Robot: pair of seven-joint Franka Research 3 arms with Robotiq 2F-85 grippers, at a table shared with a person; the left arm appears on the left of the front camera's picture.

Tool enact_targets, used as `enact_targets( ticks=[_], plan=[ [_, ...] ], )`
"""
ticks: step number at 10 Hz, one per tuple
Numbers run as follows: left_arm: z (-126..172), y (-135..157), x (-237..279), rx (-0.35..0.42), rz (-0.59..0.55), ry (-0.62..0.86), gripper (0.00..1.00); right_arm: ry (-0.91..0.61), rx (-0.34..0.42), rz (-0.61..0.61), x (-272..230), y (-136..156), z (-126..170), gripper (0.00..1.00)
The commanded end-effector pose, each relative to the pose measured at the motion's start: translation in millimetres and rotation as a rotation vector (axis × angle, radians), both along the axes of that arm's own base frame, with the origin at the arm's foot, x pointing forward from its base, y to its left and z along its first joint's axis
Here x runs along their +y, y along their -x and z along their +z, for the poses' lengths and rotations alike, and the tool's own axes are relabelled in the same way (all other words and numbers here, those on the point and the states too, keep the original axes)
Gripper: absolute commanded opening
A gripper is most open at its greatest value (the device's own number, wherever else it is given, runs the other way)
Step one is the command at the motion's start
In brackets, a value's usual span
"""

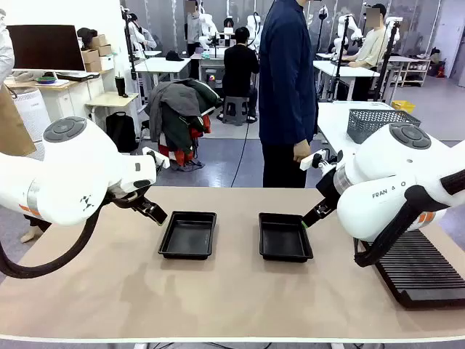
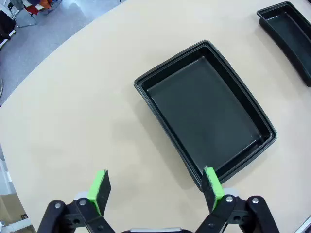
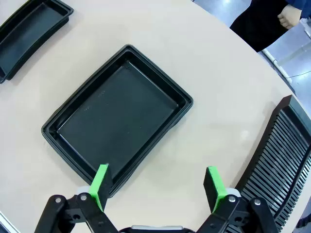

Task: Inspect and transfer BCBs to ESD trays.
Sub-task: Pick up the Blank PCB from the PCB Rack and place it in the left ESD tray.

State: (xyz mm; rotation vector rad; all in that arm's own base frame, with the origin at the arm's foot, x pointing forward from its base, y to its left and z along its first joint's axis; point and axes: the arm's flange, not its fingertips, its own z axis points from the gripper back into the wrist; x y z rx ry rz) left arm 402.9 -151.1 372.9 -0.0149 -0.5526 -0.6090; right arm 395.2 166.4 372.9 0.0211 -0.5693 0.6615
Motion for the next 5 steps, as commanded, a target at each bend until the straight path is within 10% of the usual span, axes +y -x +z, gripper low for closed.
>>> enact_targets(
  ticks=[1, 5],
  plan=[
    [-0.1, 0.1, 0.0, 0.0, 0.0, 0.0, 1.0, 0.0, 0.0, 0.0, 0.0, 0.0, 0.0, 1.0],
    [-0.1, 0.1, 0.0, 0.0, 0.0, 0.0, 1.0, 0.0, 0.0, 0.0, 0.0, 0.0, 0.0, 1.0]
  ],
)
